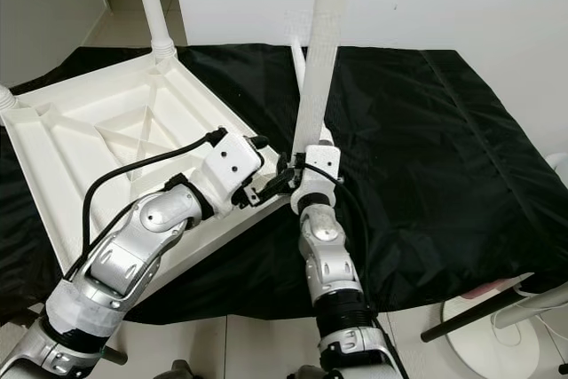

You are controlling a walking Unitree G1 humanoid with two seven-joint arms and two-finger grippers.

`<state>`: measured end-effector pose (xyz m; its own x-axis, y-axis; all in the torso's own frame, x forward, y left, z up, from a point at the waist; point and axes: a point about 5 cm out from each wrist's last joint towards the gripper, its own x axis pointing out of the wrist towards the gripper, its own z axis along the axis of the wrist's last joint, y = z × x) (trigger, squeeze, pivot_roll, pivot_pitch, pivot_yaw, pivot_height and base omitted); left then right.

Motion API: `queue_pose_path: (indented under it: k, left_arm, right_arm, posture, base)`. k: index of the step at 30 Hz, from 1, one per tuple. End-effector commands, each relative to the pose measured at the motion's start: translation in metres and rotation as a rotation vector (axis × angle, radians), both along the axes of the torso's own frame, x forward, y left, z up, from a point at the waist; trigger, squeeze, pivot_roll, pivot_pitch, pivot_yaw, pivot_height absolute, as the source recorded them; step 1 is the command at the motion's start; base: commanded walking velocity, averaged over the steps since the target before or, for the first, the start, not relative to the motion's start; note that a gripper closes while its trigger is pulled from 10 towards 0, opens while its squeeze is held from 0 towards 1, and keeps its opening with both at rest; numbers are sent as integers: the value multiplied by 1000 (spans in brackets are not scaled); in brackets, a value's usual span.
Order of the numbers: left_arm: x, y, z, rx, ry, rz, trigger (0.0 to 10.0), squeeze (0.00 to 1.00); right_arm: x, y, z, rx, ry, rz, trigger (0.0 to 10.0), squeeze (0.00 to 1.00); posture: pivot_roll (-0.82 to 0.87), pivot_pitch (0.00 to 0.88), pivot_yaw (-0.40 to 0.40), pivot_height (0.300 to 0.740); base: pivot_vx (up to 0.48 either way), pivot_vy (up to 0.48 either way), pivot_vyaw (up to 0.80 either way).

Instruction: Building children table

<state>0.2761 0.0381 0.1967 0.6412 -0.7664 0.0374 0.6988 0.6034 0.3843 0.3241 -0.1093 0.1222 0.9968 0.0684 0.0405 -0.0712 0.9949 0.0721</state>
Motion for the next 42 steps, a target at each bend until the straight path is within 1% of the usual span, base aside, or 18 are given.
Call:
queue_pose_path:
  k: [1,3,4,7,8,10,12,16,17,19,23,25,29,30,38,39,40,42]
  left_arm:
    - [4,0,1,2,-15,13,10000,0]
    - [4,0,1,2,-15,13,10000,0]
    - [4,0,1,2,-18,13,10000,0]
    - [5,-1,2,1,-20,12,10000,0]
    - [6,-2,2,1,-24,12,10000,0]
    - [7,-3,3,3,-24,9,10000,0]
    - [7,-3,3,3,-24,9,10000,0]
    - [7,-4,1,22,-15,1,10000,0]
    - [7,-4,1,22,-15,1,10000,0]
    - [7,-5,0,30,-8,-5,10000,0]
    - [6,-6,-3,39,5,-10,10000,0]
    - [3,-5,-14,58,55,-35,10000,0]
    - [1,-5,-17,64,69,-41,10000,0]
    - [0,-1,-26,72,100,-38,10000,0]
    - [-1,7,-34,89,123,-32,10000,0]
    - [-1,9,-35,93,124,-31,10000,0]
    - [-1,10,-34,97,121,-31,10000,0]
    - [-1,10,-34,99,119,-30,10000,0]
  right_arm:
    - [2,-11,6,-11,-42,21,10000,733]
    - [2,-11,6,-11,-42,21,10000,733]
    - [4,-17,7,-19,-51,37,10000,0]
    - [6,-23,9,-35,-59,63,10000,0]
    - [7,-27,9,-47,-60,97,10000,0]
    - [9,-31,8,-95,-64,218,10000,0]
    - [9,-31,8,-95,-64,218,10000,0]
    - [12,-32,5,-219,-77,439,10000,0]
    - [12,-32,5,-219,-77,439,10000,0]
    - [14,-32,5,-252,-75,493,10000,0]
    - [15,-32,6,-268,-77,525,10000,0]
    - [19,-34,10,-305,-84,580,10000,0]
    - [21,-35,12,-318,-87,596,10000,0]
    - [26,-39,16,-320,-89,600,10000,0]
    - [30,-43,16,-317,-80,619,9922,0]
    - [30,-43,15,-312,-75,625,9137,0]
    - [30,-44,12,-302,-62,629,4235,0]
    - [30,-44,11,-296,-54,632,4235,0]
  posture:
    - [-48,0,14,740]
    - [-48,0,14,740]
    - [-48,0,14,740]
    - [-49,0,16,740]
    - [-49,0,17,740]
    - [-49,0,20,740]
    - [-49,0,20,740]
    - [-49,0,28,740]
    - [-49,0,28,740]
    - [-47,0,30,740]
    - [-46,0,31,740]
    - [-42,0,27,740]
    - [-42,0,27,740]
    - [-38,0,26,740]
    - [-30,0,21,740]
    - [-28,0,23,740]
    - [-28,0,25,740]
    - [-28,0,25,740]
  base:
    - [0,0,0]
    - [0,0,0]
    - [0,0,0]
    - [0,0,0]
    - [0,0,0]
    - [0,0,0]
    - [0,0,0]
    - [0,0,0]
    - [0,0,0]
    - [0,0,0]
    - [0,0,0]
    - [0,0,0]
    - [0,0,0]
    - [0,0,0]
    - [0,0,0]
    - [0,0,0]
    - [0,0,0]
    - [0,0,0]
